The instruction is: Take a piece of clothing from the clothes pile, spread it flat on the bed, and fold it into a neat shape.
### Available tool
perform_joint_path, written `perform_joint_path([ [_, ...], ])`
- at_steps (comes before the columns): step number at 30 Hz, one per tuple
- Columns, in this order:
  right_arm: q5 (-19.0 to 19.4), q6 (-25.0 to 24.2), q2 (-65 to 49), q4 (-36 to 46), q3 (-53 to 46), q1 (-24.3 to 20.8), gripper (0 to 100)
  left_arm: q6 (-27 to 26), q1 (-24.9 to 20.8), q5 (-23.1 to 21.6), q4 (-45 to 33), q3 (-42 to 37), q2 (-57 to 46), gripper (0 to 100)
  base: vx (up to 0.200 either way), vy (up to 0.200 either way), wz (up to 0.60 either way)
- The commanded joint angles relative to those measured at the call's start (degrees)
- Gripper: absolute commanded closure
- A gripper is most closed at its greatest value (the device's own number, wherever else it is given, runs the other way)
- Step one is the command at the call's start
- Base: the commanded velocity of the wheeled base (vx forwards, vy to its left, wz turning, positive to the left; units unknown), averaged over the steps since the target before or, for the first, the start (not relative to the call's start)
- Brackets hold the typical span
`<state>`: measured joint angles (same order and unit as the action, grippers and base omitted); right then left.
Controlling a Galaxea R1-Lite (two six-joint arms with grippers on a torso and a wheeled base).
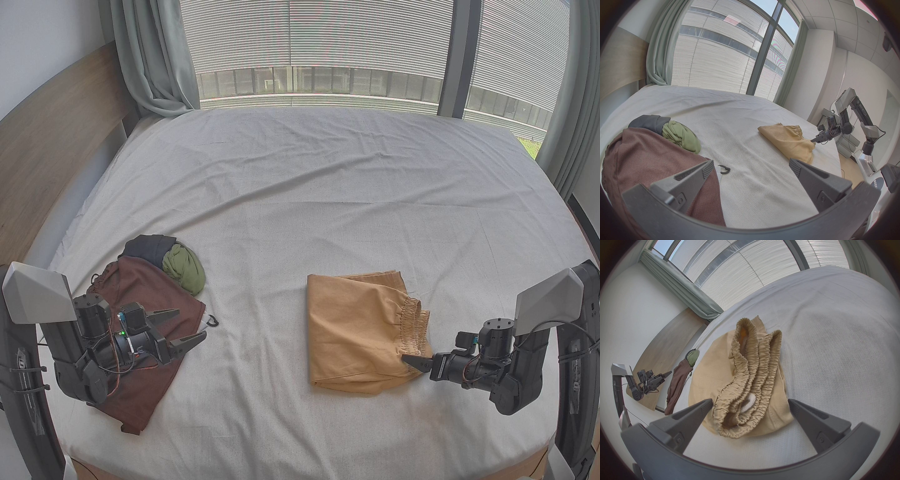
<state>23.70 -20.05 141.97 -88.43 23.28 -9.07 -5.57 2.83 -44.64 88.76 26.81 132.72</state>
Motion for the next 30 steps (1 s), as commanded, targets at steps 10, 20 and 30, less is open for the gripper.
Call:
perform_joint_path([
  [10, 0.03, -0.95, 3.31, -0.16, 2.56, -3.67, 0, -0.05, -0.63, 0.17, 0.01, -0.26, 0.17, 0, 0.000, 0.000, 0.00],
  [20, -0.06, -2.09, 2.70, -0.34, 3.43, -4.47, 0, -0.05, -0.63, 0.17, 0.01, -0.26, 0.26, 0, 0.000, 0.000, 0.00],
  [30, -0.67, -2.09, 2.70, -0.43, 4.14, -4.47, 100, 0.03, -0.72, 0.17, 0.01, -0.18, 0.35, 0, 0.000, 0.000, 0.00],
])
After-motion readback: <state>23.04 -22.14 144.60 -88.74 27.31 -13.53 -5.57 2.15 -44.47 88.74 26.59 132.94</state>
